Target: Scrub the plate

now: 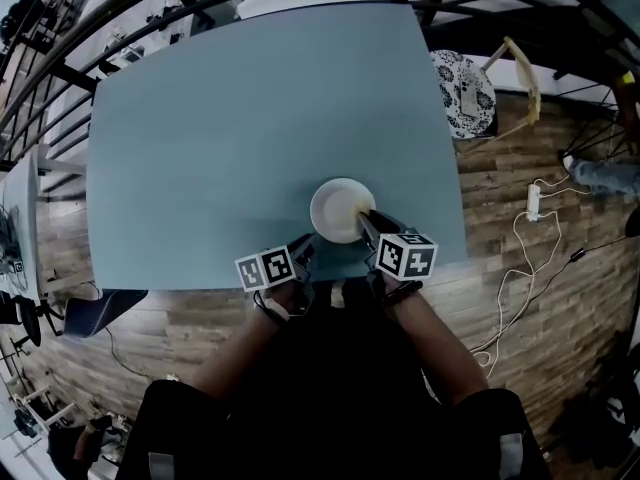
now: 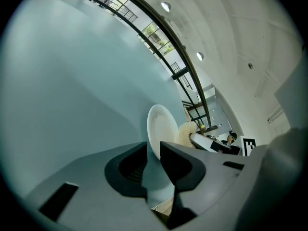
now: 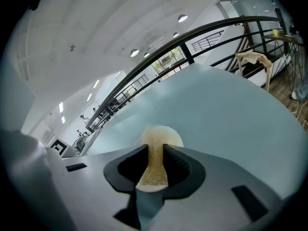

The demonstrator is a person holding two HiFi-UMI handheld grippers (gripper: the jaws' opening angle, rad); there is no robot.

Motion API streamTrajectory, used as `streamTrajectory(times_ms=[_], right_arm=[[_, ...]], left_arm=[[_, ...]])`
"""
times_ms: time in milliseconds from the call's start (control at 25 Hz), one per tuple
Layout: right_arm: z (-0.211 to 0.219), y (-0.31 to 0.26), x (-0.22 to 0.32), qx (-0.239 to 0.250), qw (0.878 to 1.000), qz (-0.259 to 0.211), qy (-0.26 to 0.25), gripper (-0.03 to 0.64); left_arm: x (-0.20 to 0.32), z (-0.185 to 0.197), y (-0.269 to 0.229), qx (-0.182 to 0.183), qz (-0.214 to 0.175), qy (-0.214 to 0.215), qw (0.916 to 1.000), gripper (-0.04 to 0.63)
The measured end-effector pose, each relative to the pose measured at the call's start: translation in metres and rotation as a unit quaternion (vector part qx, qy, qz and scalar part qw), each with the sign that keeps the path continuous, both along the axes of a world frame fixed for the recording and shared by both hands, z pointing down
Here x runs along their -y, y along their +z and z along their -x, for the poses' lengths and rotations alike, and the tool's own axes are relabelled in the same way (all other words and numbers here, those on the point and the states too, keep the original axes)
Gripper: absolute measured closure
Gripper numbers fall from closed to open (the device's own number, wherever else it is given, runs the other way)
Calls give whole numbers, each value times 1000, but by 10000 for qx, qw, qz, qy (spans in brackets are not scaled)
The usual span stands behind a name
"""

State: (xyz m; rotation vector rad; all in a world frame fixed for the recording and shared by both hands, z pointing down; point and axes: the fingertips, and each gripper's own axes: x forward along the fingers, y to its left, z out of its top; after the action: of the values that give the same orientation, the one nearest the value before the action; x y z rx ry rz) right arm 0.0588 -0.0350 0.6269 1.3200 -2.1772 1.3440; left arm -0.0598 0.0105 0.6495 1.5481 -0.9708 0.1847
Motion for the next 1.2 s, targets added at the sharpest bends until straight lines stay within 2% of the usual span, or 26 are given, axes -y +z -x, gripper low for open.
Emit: streamTrajectory(times_ms=[200,400,640,920,1040,1200], right_arm=[[-21,-1,4,-26,9997,-10,249,512],[-17,-6,6,8,9996,-78,274,512],[32,-8,-6,190,9992,-29,-363,512],[96,-4,-25,369,9927,136,-1142,512],[107,-4,-29,395,9904,165,-1315,512],[105,0,-33,375,9905,210,-1303,512]], left_arm=[[2,-8,2,-3,17,56,10000,505],[3,-4,0,-43,-11,-2,10000,505],[3,9,0,-123,-15,-298,9995,505],[1,35,-6,-267,-58,-697,9972,505],[-3,42,-5,-269,-21,-783,9966,505],[-7,44,-2,-250,24,-782,9966,505]])
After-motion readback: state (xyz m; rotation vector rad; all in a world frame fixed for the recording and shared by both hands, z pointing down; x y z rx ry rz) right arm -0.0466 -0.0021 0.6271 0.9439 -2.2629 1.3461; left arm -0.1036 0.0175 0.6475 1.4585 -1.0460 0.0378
